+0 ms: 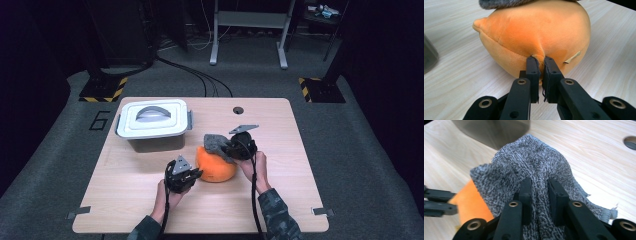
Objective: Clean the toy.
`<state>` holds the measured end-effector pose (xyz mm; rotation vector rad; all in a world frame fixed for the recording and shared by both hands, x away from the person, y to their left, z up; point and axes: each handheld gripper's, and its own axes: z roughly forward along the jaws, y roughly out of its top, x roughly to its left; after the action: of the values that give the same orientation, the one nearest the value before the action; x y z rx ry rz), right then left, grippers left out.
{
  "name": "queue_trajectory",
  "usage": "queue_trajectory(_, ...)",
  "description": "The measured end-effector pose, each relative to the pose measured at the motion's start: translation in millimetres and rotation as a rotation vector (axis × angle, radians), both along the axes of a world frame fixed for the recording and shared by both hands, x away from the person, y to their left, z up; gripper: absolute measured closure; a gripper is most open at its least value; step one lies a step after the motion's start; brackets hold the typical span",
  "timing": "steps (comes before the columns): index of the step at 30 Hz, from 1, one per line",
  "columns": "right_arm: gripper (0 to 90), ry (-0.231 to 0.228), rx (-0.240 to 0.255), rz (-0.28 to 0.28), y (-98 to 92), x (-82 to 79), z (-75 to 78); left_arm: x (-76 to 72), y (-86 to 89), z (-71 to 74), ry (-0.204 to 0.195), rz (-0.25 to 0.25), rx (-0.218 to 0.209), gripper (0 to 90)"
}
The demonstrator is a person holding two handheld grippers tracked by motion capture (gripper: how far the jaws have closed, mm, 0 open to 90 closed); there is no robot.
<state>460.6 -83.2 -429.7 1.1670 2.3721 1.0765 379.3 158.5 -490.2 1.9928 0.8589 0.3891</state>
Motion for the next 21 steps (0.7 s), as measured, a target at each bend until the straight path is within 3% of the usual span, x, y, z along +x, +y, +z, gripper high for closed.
queue_trajectory(7, 75.7, 0.046, -0.007, -0.086, -22.6, 2.6, -14.6, 0.4, -1.7, -0.1, -0.004, -0.009, 0.001, 83.9)
queue_trajectory(11, 76.1, 0.046, -0.014, -0.114, -33.4, 2.6, -17.7, 0.6, -0.2, -0.6, 0.003, -0.006, -0.003, 83.8)
queue_trajectory(17, 76.5, -0.025, 0.04, -0.102, -40.8, -7.5, 7.4, 1.3, 0.1, -0.3, -0.003, -0.007, 0.001, 83.8)
queue_trajectory(21, 76.4, -0.053, 0.033, -0.039, -22.1, -16.0, 23.5, 2.7, 0.2, 1.0, 0.0, -0.017, 0.007, 83.8)
